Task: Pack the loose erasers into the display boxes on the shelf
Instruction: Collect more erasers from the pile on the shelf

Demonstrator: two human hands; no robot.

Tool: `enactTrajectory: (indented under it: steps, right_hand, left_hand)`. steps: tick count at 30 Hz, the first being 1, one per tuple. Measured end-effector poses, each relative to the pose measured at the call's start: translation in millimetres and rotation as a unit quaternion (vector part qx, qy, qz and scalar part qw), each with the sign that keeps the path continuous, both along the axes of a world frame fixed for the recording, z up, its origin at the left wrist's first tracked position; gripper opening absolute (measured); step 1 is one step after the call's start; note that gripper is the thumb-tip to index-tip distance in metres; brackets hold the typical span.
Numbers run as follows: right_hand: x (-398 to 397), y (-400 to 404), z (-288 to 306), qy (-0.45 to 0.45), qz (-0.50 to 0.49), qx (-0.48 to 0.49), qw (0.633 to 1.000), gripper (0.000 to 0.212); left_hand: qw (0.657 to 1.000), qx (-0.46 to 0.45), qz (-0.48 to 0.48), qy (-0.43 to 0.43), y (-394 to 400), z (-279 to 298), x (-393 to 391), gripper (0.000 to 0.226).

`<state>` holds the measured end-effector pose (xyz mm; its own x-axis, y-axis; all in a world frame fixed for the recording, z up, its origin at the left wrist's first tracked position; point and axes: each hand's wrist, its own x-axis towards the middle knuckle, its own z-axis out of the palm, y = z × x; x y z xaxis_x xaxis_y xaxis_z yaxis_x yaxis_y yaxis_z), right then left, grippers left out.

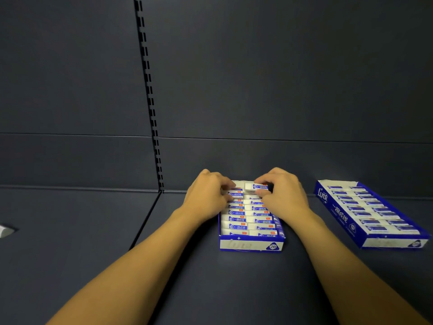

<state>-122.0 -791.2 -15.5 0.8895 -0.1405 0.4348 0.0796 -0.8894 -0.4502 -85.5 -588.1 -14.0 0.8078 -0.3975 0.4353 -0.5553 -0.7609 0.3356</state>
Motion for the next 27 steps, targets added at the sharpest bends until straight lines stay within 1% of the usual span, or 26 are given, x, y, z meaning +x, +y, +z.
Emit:
enactTrajectory:
  steps: [3,6,10,17,27]
  right_hand:
    - [0.6,1.2,-1.4,0.006,-0.003,-0.005,1.0,0.03]
    - [0.6,1.0,-2.5,0.019,-0.009,-0.01,1.0,0.031]
    - [-1.1,1.0,-1.0,0.038,-0.018,-0.019,0.999,0.033]
    - [-4.2,4.7,1.8,0.045,-0.025,-0.037,0.998,0.035]
    - [-6.8,7.7,6.2,0.055,-0.022,-0.068,0.996,0.039]
  left_hand:
    - [1.0,0.015,0.009,-0.013,-1.5,1.2,-1.8,0.027]
    - [0.999,0.03,0.015,-0.016,-3.6,1.8,-2.0,0.024]
    - [0.996,0.075,0.017,-0.044,-7.6,2.9,-3.6,0.026]
    - [0.992,0.102,0.006,-0.071,-6.4,4.3,-7.0,0.03]
    - [0.995,0.077,0.017,-0.068,-3.7,1.6,-5.9,0.025]
